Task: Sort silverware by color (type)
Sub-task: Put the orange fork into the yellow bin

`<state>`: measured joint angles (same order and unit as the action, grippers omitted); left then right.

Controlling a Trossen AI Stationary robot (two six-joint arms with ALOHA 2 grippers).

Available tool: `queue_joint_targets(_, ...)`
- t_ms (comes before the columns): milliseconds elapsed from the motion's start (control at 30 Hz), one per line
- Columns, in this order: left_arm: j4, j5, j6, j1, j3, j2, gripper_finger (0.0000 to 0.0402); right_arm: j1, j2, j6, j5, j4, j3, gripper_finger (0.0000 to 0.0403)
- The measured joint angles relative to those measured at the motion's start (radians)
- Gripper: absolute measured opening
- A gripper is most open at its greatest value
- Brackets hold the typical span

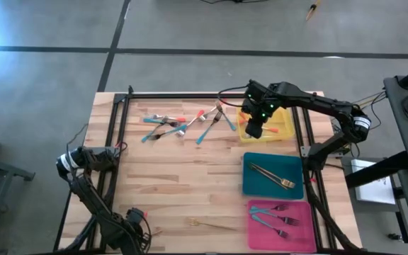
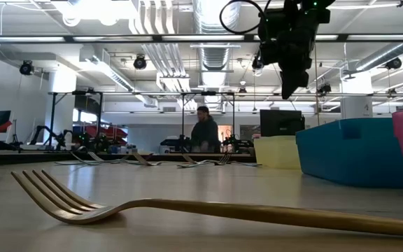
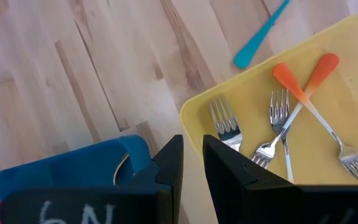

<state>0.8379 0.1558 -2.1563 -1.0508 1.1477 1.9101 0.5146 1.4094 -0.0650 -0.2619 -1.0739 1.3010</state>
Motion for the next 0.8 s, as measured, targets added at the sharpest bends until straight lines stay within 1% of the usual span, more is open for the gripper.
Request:
queue_joint_targets(200,-0.005,0.0,0.0,0.001,-0.001,0.0,0.0071,0.0,0.0,0.001,0.0,0.01,0.0,0.0054)
queue_joint_targets(267,-0.01,0.002,0.0,0.006,-0.002,-0.001,0.0049,0.0,0.0,0.003,0.0,0.011,0.0,0.0054)
queue_joint_targets(333,-0.014,0.004,-0.001,0.01,-0.002,-0.001,0.0017,0.0,0.0,0.003,0.0,0.011,0.0,0.0054)
queue_joint_targets(367,-0.014,0.004,-0.004,0.012,-0.002,-0.002,0.001,0.0,0.0,0.003,0.0,0.011,0.0,0.0054)
queue_joint_targets(533,0.014,0.012,-0.007,0.024,-0.002,-0.014,0.0002,0.0,0.0,0.005,0.0,0.016,0.0,0.0054)
queue_joint_targets(700,0.104,0.012,-0.004,0.039,-0.005,-0.025,0.0001,0.001,0.0,0.003,0.0,0.045,0.0,0.0054)
queue_joint_targets(800,0.126,0.005,-0.007,0.054,-0.006,-0.027,0.0001,0.001,0.0,0.002,0.0,0.071,0.0,0.0054)
